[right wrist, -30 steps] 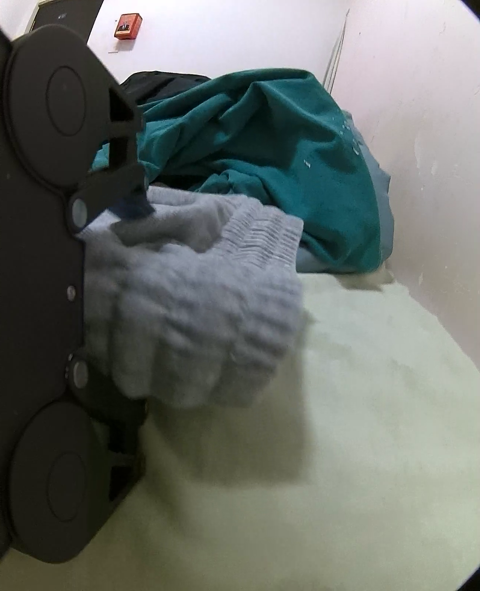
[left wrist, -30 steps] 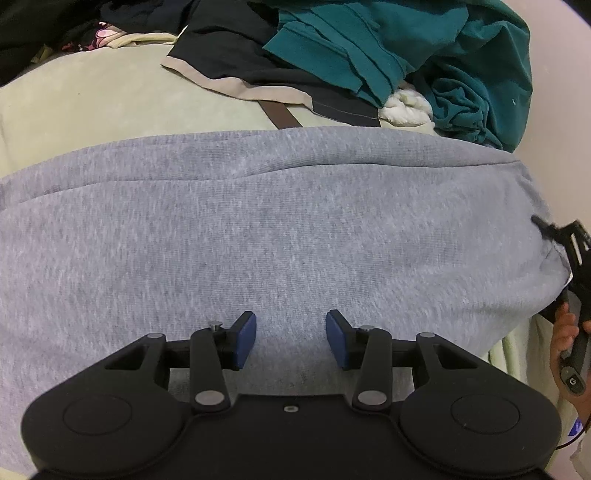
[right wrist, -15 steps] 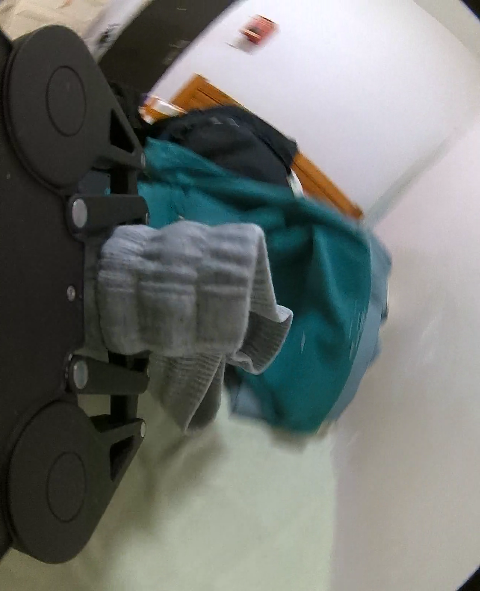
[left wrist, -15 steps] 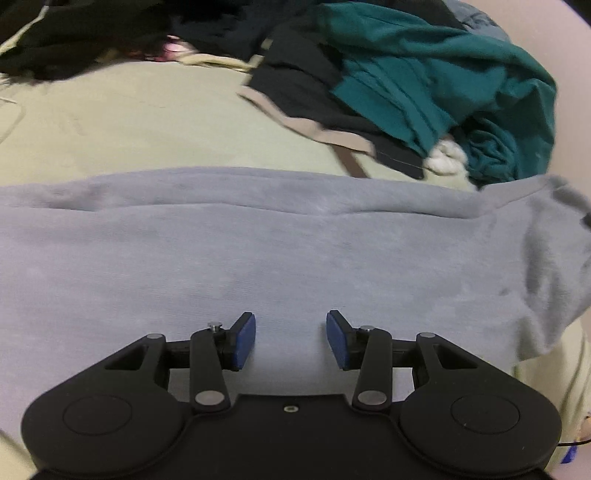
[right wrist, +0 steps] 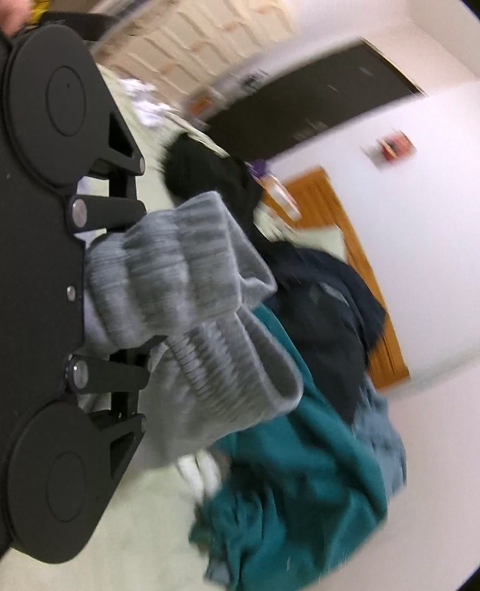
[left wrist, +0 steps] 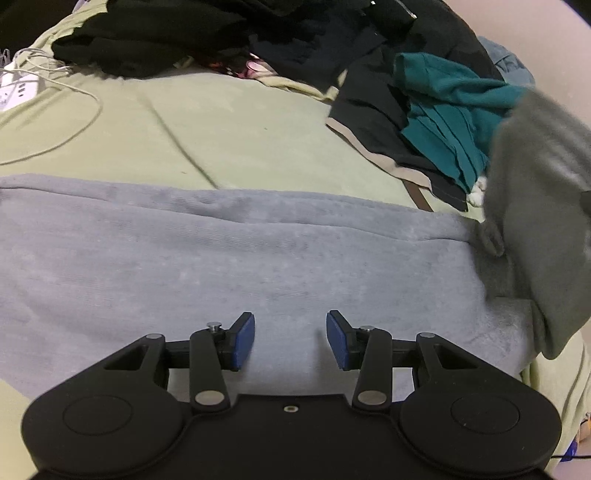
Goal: Fold clothes
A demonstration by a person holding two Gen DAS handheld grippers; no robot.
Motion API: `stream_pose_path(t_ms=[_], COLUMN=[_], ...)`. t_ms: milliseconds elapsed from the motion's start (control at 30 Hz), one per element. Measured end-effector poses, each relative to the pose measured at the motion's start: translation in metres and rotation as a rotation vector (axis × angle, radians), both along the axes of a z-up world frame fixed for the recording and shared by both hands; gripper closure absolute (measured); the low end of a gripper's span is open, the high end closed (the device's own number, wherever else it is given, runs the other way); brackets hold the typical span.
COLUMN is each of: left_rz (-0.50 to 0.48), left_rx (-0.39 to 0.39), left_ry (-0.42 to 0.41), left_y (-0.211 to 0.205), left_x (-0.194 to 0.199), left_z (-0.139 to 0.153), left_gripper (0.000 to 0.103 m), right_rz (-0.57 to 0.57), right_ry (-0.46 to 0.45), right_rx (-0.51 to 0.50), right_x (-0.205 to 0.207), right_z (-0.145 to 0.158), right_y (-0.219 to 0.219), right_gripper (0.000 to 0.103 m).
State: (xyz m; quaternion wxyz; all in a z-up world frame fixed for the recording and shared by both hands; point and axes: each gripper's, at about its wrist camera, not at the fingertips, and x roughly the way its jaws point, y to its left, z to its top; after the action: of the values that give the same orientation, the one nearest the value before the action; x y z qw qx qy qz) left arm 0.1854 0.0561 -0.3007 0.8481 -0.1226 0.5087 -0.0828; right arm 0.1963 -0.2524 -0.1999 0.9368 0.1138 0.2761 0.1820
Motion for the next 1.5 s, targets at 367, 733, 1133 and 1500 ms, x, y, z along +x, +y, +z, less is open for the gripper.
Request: stream_pose_path(t_ms=[367, 733, 1133, 1500], left_rz=[0.06, 0.063, -0.092, -0.183], left_rx=[-0.062, -0.12, -0.219, -0.142], left_ry=[-0.015, -0.008, -0.123, -0.04], left_y=[0.065, 0.077, 0.031, -0.047], left_x=[-0.01, -0.01, 0.009, 0.075], left_z=[0.008, 0.007, 0.068, 0.029], left_gripper=[0.055, 0.055, 0.035, 0.041], right_rz=[0.23, 0.31, 0.127, -0.108], right_ry=[0.123, 0.202, 0.124, 0.318], right_rx=[-0.121, -0.265, -0.164, -0.078], right_x=[-0.019, -0.036, -0.059, -0.03], right_z=[-0.055, -0.105, -0.014, -0.04], right_y=[0.127, 0.173, 0.075, -0.067], right_gripper=[0.068, 0.02, 0.017, 0.071])
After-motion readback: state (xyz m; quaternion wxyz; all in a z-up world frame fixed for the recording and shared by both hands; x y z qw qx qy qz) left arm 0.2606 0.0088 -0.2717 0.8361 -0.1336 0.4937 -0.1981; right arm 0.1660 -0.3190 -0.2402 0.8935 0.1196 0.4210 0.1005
